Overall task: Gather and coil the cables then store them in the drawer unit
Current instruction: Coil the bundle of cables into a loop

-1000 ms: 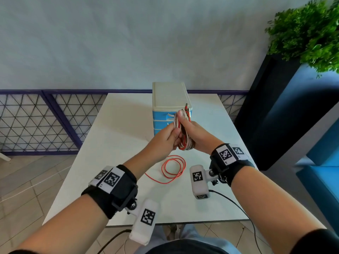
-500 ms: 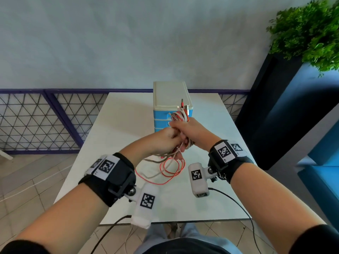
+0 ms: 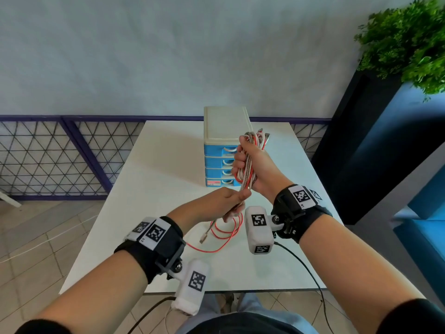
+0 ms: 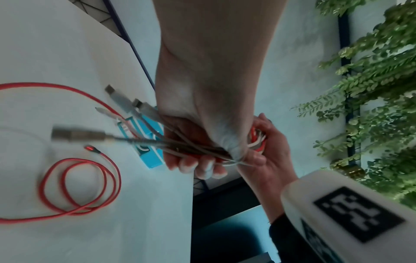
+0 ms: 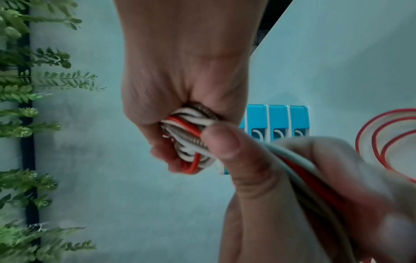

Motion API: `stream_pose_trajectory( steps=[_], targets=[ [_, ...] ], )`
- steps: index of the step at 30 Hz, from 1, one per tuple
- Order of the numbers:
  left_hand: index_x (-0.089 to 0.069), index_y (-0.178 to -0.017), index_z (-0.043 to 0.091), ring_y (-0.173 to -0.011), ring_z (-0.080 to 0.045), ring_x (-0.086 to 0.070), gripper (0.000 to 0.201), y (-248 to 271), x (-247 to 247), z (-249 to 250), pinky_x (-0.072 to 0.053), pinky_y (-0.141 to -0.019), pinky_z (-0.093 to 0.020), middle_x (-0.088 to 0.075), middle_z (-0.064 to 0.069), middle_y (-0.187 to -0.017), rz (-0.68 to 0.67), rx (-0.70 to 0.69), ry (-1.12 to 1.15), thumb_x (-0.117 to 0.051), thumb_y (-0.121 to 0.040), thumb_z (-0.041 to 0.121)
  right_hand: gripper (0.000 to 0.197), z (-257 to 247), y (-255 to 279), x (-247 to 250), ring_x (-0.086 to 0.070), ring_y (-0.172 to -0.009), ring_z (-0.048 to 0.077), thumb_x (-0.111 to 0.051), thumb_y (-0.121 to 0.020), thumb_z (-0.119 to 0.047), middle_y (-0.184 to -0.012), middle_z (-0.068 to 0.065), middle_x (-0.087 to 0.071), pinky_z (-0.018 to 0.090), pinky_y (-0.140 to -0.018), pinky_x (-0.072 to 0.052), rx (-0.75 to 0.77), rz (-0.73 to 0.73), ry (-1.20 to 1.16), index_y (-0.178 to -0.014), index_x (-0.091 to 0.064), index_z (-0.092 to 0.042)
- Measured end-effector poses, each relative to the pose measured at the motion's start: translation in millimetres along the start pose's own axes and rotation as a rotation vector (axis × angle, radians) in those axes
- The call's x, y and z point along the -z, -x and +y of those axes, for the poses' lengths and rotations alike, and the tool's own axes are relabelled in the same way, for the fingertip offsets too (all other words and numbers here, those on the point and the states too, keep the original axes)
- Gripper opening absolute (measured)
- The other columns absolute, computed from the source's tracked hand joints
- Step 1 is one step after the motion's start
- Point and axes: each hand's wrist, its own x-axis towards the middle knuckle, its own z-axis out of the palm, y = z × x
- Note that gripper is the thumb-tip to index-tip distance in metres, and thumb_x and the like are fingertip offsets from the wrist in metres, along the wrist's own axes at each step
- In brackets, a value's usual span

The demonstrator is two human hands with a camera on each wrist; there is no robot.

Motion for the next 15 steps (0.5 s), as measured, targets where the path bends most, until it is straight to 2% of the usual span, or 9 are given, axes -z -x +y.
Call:
stream_pose_trajectory(
  steps=[3, 6, 9, 11, 12, 14, 15],
  targets=[
    [-0.042, -0.062, 0.015, -0.046, -0.008, -0.039, 0.049, 1.4, 1.1, -7.6, -0.037, -0.05, -0.012, -0.043, 0.007, -0.054, -0.053, -0.01, 0.053, -0.032, -0.097, 0.047, 0.03, 4.4, -1.5, -0.9, -0.032, -0.035, 0.005, -0.058, -0.094, -0.032, -0.045, -0.007, -0.034, 0.019, -0.037, -0.036, 0.035, 0.05, 0.019, -0.072, -0.047, -0.015],
    [-0.05, -0.072, 0.01, -0.049, -0.01, -0.044, 0.051, 7.2, 11.1, -25.8, -0.041, -0.057, -0.017, -0.046, 0.012, -0.052, -0.125, 0.048, 0.035, -0.033, -0.093, 0.052, 0.032, -2.8, -4.1, 7.0, -0.03, -0.033, 0.004, -0.058, -0.094, -0.033, -0.043, -0.008, -0.033, 0.019, -0.036, -0.034, 0.056, 0.075, 0.047, -0.069, -0.044, -0.017],
    [-0.053, -0.078, 0.015, -0.054, -0.01, -0.047, 0.046, 16.3, 23.0, -46.6, -0.037, -0.058, -0.019, -0.043, 0.008, -0.057, -0.122, 0.122, 0.103, -0.034, -0.093, 0.054, 0.032, -14.0, -6.5, 19.8, -0.031, -0.033, 0.005, -0.06, -0.093, -0.033, -0.044, -0.008, -0.033, 0.019, -0.036, -0.034, 0.083, 0.118, 0.033, -0.069, -0.044, -0.018],
    [-0.057, -0.087, 0.013, -0.057, -0.01, -0.047, 0.04, 19.7, 28.0, -51.7, -0.039, -0.065, -0.023, -0.043, 0.007, -0.06, -0.09, 0.128, 0.179, -0.036, -0.097, 0.046, 0.033, -16.7, -6.2, 25.9, -0.03, -0.034, 0.006, -0.06, -0.093, -0.033, -0.045, -0.007, -0.032, 0.02, -0.037, -0.034, 0.101, 0.149, 0.054, -0.068, -0.044, -0.018],
    [-0.059, -0.091, 0.012, -0.058, -0.009, -0.046, 0.037, 20.0, 29.4, -50.6, -0.04, -0.066, -0.02, -0.042, 0.006, -0.061, -0.054, 0.123, 0.178, -0.036, -0.099, 0.039, 0.033, -16.5, -5.8, 27.4, -0.03, -0.034, 0.006, -0.06, -0.092, -0.033, -0.046, -0.007, -0.031, 0.02, -0.037, -0.034, 0.107, 0.162, 0.079, -0.068, -0.044, -0.018],
    [-0.062, -0.091, 0.015, -0.06, -0.008, -0.044, 0.032, 16.7, 32.2, -45.7, -0.039, -0.062, -0.013, -0.045, 0.004, -0.066, 0.056, 0.113, 0.047, -0.036, -0.101, 0.03, 0.033, -15.2, -5.2, 28.6, -0.031, -0.036, 0.008, -0.061, -0.092, -0.033, -0.048, -0.005, -0.032, 0.022, -0.039, -0.037, 0.123, 0.184, 0.19, -0.068, -0.044, -0.018],
    [-0.063, -0.09, 0.019, -0.066, -0.01, -0.045, 0.03, 14.1, 33.4, -42.7, -0.04, -0.064, -0.014, -0.048, 0.004, -0.07, 0.115, 0.101, -0.047, -0.036, -0.101, 0.028, 0.032, -14.4, -4.7, 29.0, -0.033, -0.038, 0.009, -0.061, -0.091, -0.033, -0.049, -0.004, -0.033, 0.023, -0.041, -0.04, 0.135, 0.19, 0.279, -0.068, -0.045, -0.018]
  ],
)
